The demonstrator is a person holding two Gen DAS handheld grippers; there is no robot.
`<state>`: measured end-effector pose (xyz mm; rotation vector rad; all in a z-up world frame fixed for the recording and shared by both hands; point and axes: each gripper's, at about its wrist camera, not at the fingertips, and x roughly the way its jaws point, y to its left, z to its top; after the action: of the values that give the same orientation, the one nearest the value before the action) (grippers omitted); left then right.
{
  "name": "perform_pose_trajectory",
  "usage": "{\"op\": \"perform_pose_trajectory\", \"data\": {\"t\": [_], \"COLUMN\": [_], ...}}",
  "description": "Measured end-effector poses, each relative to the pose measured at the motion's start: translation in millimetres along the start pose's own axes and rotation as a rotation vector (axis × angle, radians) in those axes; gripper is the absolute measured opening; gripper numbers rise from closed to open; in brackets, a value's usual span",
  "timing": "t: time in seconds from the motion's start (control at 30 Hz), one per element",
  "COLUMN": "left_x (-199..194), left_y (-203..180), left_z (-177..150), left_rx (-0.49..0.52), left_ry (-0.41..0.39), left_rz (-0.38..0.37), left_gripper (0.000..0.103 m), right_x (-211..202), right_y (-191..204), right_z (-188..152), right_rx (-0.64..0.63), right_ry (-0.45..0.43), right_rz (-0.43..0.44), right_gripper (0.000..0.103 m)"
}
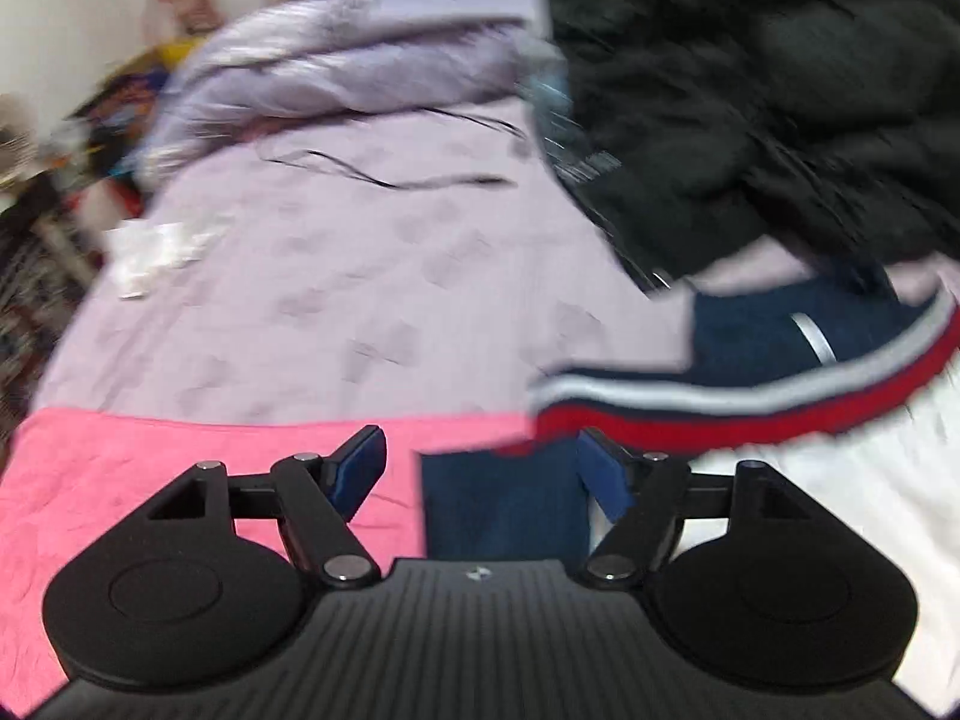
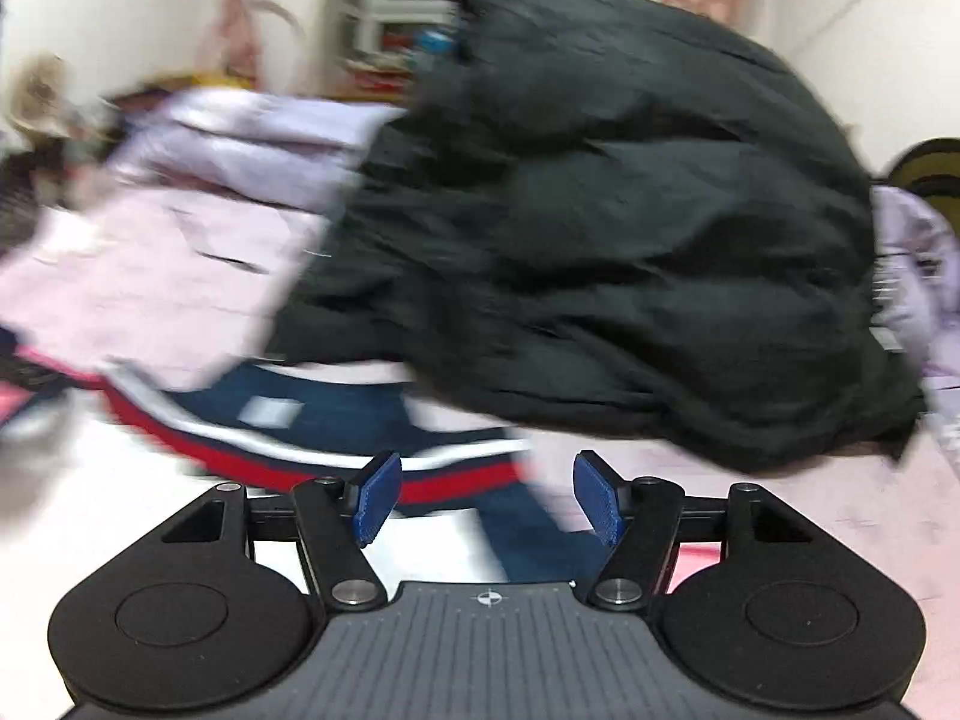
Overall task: Fold clothes
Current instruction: 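Lay the folded hem onto the jacket and open both grippers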
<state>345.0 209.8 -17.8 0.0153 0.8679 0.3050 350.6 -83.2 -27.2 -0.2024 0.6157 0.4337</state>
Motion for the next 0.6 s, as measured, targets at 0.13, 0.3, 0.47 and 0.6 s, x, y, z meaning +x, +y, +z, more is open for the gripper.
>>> {"op": "perform_pose_trajectory", "data": {"t": [0.13,0.3,0.47,0.6], "left_x": [-41,-28,-20,-18], "left_y": [-21,-60,-14,32], "left_z": [-24,-105,-122,-103], "left_rx": [0.013,0.237,0.216,0.093], "left_ry": [-0.072,0.088,0.077,0.104], "left_rz": [-0.174,-0.174,-0.014,0.125], "left_gripper": [0.071,0.073,0.076,0.074], "right_x": [2,6,4,1], "right_y": [45,57,-23,-70], "right_z": [-23,-62,-90,-79], "right_rx": [-0.098,-0.251,-0.306,-0.236], "right_ry": [0.051,0.13,0.182,0.224], "right_rz": [0.171,0.225,0.042,-0.145], "right_gripper": [0.064,0.064,0.064,0.076]}}
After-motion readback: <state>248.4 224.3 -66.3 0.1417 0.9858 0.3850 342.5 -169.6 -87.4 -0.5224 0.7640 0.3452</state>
